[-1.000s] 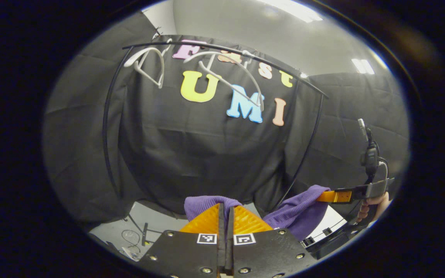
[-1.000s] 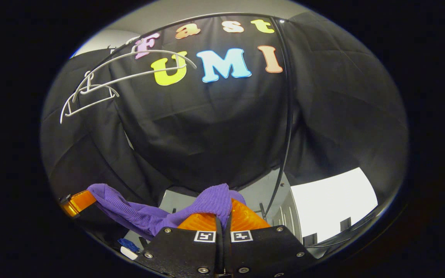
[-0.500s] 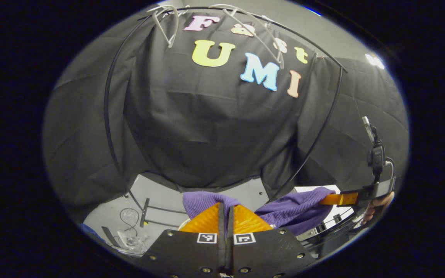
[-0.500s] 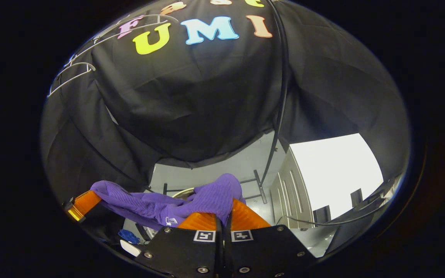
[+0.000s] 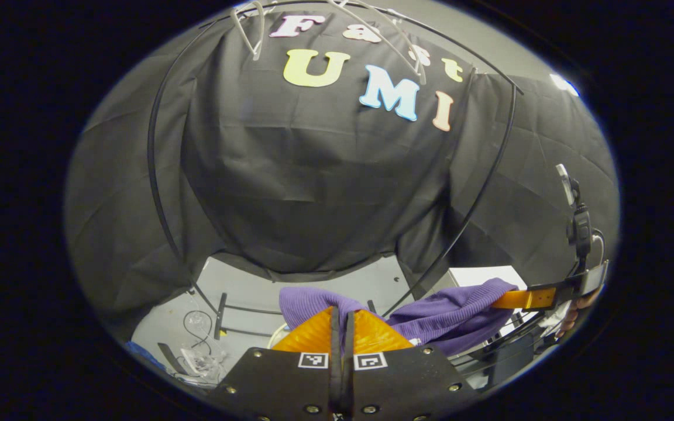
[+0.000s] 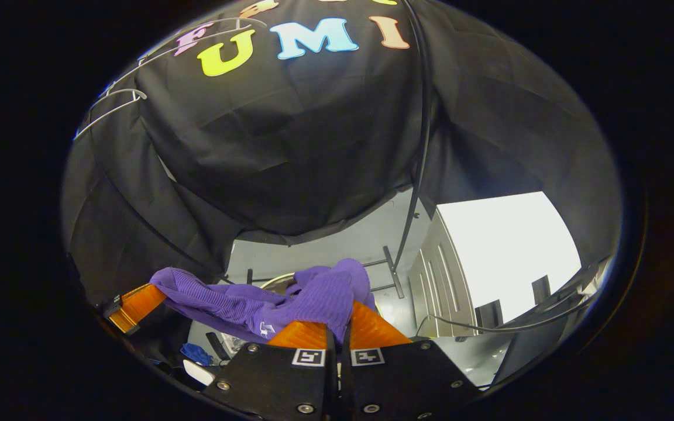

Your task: Grasp the clothes on the hanger with both hands and then place them into the laundry hamper below.

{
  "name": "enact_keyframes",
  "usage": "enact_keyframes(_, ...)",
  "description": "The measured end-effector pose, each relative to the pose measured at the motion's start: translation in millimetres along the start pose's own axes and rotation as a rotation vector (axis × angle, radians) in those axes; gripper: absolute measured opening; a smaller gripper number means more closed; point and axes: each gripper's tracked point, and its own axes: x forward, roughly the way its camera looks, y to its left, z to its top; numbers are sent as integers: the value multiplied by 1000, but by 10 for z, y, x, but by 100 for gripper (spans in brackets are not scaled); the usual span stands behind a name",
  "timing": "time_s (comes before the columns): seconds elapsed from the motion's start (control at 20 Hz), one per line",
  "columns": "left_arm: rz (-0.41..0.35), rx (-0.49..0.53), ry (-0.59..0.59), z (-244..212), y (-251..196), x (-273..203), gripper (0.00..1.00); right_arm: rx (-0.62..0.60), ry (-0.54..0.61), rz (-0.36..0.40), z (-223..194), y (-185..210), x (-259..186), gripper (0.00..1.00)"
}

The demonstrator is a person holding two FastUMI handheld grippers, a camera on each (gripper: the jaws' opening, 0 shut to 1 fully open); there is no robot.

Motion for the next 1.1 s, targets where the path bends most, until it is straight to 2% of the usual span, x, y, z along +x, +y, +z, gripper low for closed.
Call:
enact_keyframes(0.2,2,14,14,52,5,27,1,1,19,2,-72,51,-17,4)
enact_keyframes(0.4,50,-13,54,-58,154,-2,3,0,66,66,-196,196,-67,10)
enact_keyframes(0.45,56,-21,47,-56,186,-53,7,4,78,84,-218,228,-97,24)
enact_keyframes(0.6,91,-68,-9,120,262,-238,60,-18,64,111,-187,295,-260,92)
enact_keyframes(0.65,102,-70,-22,171,266,-273,77,-34,47,108,-123,276,-331,98)
enact_keyframes(0.7,118,-58,-30,228,284,-341,94,-49,17,110,-39,269,-414,96)
enact_keyframes(0.85,140,2,-105,494,316,-596,92,-68,-109,107,361,215,-705,96)
enact_keyframes(1.05,131,56,-233,1175,179,-968,90,-55,-343,70,1062,60,-1207,95)
enact_keyframes(1.1,130,72,-273,1346,140,-1066,92,-51,-405,63,1225,34,-1309,95)
